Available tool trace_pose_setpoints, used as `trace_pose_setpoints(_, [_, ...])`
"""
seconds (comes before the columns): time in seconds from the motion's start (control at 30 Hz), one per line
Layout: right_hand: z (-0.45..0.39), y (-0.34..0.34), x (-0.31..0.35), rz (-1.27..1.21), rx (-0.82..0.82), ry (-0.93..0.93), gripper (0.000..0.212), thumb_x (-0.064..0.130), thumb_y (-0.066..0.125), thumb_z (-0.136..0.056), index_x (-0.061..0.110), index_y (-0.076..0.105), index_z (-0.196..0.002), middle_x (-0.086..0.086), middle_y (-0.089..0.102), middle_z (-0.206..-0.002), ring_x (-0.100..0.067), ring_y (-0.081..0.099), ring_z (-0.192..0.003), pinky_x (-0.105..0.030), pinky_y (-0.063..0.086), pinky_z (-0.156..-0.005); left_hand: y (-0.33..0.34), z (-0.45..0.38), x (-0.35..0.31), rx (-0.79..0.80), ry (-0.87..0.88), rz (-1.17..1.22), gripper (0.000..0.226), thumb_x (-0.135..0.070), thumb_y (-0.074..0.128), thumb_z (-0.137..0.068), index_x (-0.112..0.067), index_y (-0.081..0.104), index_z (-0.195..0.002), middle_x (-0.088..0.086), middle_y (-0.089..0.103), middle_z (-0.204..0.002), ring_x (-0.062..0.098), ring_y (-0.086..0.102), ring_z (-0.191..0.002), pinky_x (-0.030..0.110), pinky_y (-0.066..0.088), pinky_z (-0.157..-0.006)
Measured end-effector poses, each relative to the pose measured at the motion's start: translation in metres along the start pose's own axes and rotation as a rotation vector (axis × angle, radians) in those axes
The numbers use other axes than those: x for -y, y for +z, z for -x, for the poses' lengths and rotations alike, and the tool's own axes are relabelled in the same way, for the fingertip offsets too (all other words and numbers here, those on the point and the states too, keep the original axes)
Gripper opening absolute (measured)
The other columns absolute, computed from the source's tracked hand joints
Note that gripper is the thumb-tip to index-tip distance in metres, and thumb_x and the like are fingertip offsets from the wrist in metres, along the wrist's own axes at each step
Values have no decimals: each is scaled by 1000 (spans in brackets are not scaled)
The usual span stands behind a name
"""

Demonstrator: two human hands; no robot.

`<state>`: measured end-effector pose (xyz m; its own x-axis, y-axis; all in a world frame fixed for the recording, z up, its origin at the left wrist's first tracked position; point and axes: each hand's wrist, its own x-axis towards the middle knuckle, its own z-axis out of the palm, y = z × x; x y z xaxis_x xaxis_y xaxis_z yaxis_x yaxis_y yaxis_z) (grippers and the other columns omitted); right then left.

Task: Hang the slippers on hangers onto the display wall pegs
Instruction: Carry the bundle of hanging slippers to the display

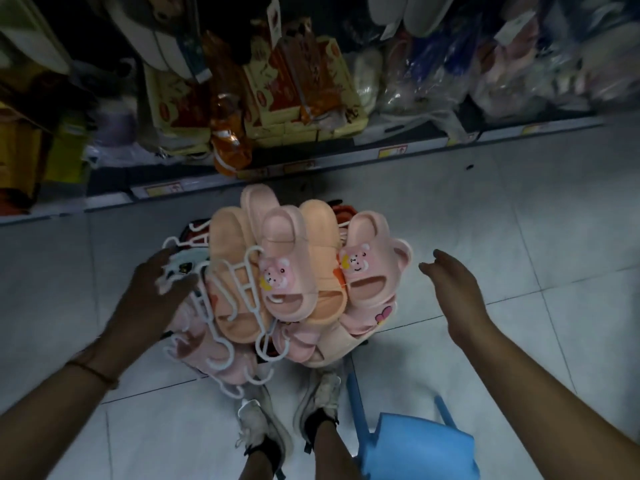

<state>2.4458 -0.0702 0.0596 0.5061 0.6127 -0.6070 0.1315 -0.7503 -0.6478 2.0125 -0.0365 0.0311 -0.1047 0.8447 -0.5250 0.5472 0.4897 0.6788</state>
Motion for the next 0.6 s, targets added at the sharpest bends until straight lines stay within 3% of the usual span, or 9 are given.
trace_pose_setpoints(0.1, [22,11,28,109,25,-182,49,26,63,-94,28,52,-142,8,54,-142,-7,50,-123,-24,37,-94,17,16,-53,65,167,-58,63,-35,76,-89,-28,47,-144,-12,47,-144,12,50,-126,33,37,-108])
trace_pose_setpoints(0.2, [39,28,56,220,102,-319,31,28,64,-95,33,58,-125,19,58,-115,10,54,-97,-9,43,-82,41,24,-75,106,263,-204,75,-38,80,-85,-26,42,-149,-3,42,-152,17,40,-138,27,29,-109])
trace_pose_setpoints(0.27, [41,41,63,322,137,-386,40,40,64,-91,35,58,-131,19,57,-126,2,56,-110,-26,49,-94,54,25,-87,192,359,-355,89,-55,77,-79,-31,34,-154,3,33,-161,21,29,-148,29,25,-115])
trace_pose_setpoints(0.33, [47,56,69,399,200,-427,49,37,66,-91,33,55,-138,19,50,-132,-3,50,-116,-29,44,-96,67,23,-92,268,380,-495,101,-66,72,-74,-34,24,-158,7,20,-166,26,21,-152,34,24,-118])
trace_pose_setpoints(0.47, [64,93,68,583,391,-592,55,32,68,-91,29,50,-142,8,52,-144,-12,50,-126,-35,43,-106,86,19,-82,254,360,-655,100,-64,68,-83,-28,15,-160,15,18,-165,35,27,-146,38,32,-115])
trace_pose_setpoints(0.6, [65,125,66,832,511,-756,64,32,68,-88,19,46,-147,-3,46,-152,-24,44,-135,-40,35,-114,90,16,-66,174,249,-700,98,-57,63,-90,-26,5,-162,18,6,-167,36,23,-149,42,28,-116])
